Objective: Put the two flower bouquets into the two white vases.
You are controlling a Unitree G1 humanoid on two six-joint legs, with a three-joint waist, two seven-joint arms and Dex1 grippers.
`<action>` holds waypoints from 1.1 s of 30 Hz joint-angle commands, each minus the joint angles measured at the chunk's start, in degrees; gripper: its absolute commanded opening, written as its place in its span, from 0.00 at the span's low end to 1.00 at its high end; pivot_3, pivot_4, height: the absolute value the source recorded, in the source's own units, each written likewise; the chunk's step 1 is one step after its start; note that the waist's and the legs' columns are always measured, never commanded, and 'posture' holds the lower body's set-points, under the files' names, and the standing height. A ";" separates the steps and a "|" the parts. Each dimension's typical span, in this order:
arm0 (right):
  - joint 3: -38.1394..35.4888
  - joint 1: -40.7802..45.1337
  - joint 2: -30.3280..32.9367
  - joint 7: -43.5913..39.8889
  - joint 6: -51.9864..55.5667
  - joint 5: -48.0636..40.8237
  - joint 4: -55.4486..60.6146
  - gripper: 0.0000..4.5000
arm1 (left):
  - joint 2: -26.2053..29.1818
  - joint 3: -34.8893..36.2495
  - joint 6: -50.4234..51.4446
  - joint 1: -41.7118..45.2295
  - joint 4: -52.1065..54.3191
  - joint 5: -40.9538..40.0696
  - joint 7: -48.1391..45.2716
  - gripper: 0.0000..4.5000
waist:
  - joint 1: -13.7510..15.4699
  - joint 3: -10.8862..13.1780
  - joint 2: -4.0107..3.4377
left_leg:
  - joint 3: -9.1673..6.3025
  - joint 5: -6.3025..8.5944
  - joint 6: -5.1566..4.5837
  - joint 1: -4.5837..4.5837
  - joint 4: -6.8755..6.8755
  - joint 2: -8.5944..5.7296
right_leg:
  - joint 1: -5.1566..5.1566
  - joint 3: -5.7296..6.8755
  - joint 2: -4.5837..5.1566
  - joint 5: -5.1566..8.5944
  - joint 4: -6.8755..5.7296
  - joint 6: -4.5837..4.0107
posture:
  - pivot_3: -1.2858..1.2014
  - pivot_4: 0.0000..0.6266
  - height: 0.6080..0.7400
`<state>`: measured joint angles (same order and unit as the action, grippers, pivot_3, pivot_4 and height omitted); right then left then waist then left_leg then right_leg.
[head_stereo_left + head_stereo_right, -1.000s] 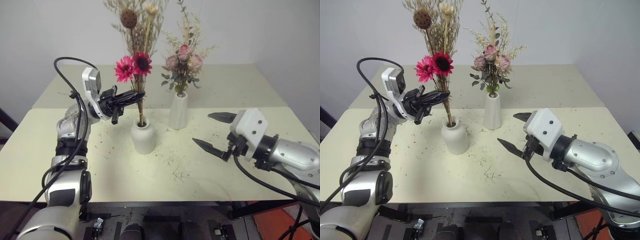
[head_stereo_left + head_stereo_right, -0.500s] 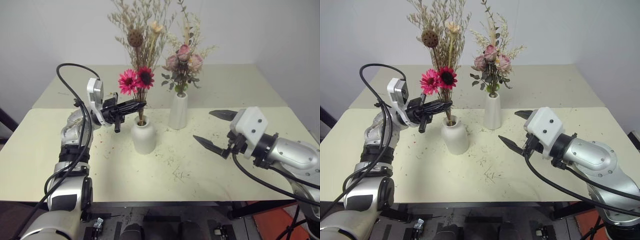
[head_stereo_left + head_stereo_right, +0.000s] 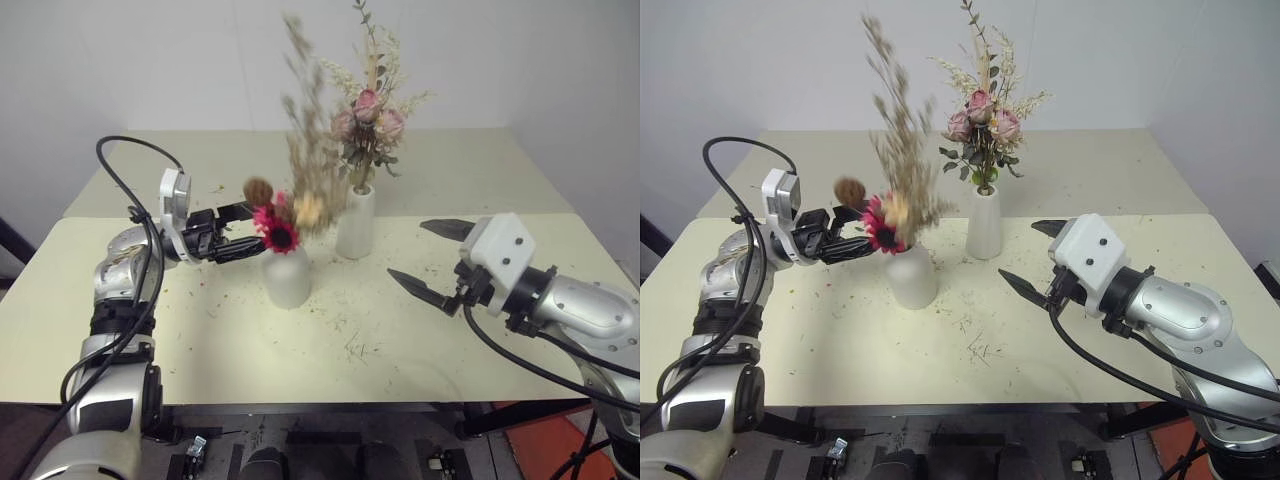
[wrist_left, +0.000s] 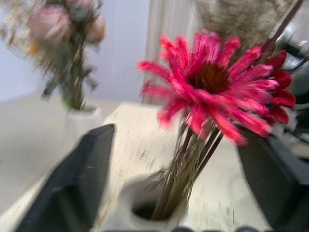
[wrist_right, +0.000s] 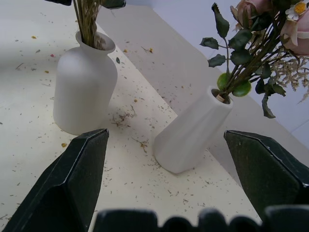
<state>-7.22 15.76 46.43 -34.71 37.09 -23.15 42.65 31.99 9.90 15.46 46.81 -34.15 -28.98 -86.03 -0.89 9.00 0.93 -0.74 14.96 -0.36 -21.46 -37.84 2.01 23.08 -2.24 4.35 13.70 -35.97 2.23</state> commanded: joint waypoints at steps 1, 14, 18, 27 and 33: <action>-0.63 0.43 -0.21 0.57 -1.39 0.86 0.80 1.00 | 2.31 1.78 1.73 0.22 1.66 0.00 3.94 0.99 | 0.04 0.00 0.00 | 0.00 0.00 0.00 0.00 0.00 0.00 | 0.00 0.00 0.00 0.00 0.00 0.00 | 0.52 0.24 1.00; -1.28 -0.59 1.14 -1.45 -2.19 1.92 -0.08 1.00 | 9.07 6.38 3.68 -7.07 10.59 -1.63 11.18 0.99 | -0.38 0.00 -0.01 | 0.01 0.00 0.00 -0.01 0.01 0.03 | 0.04 0.00 -0.01 0.00 -0.05 0.00 | 0.52 0.24 1.00; -9.50 -5.60 3.30 -6.20 -1.60 -2.39 0.34 1.00 | 14.91 7.30 1.08 -16.36 17.24 0.96 11.21 0.99 | -0.35 -0.01 -0.02 | 0.04 0.02 -0.03 0.03 0.10 0.06 | 0.04 -0.03 0.00 0.00 -0.08 -0.01 | 0.52 0.24 1.00; -32.48 -14.65 9.47 -24.01 -3.85 -12.93 -8.09 1.00 | 22.50 15.57 3.07 -31.12 28.53 -1.24 13.27 0.99 | 0.47 0.02 0.03 | 0.16 0.03 -0.02 0.29 0.09 0.10 | -0.17 -0.01 0.05 0.02 0.08 -0.02 | 0.52 0.24 1.00; -31.71 -13.93 14.21 -25.08 -4.30 -10.69 -13.92 1.00 | 22.64 17.11 2.08 -31.77 30.16 -1.54 15.66 0.99 | 0.17 0.02 0.03 | 0.21 0.03 -0.02 0.46 0.10 0.18 | -0.34 0.00 -0.02 0.04 0.02 -0.04 | 0.52 0.24 1.00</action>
<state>-38.40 0.93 59.75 -59.87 33.93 -34.24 29.18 53.84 24.95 18.68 14.89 -5.66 -29.58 -71.22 -0.73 9.02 0.96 -0.52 14.99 -0.38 -21.02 -37.74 2.18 22.76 -2.25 4.33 13.73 -35.94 2.19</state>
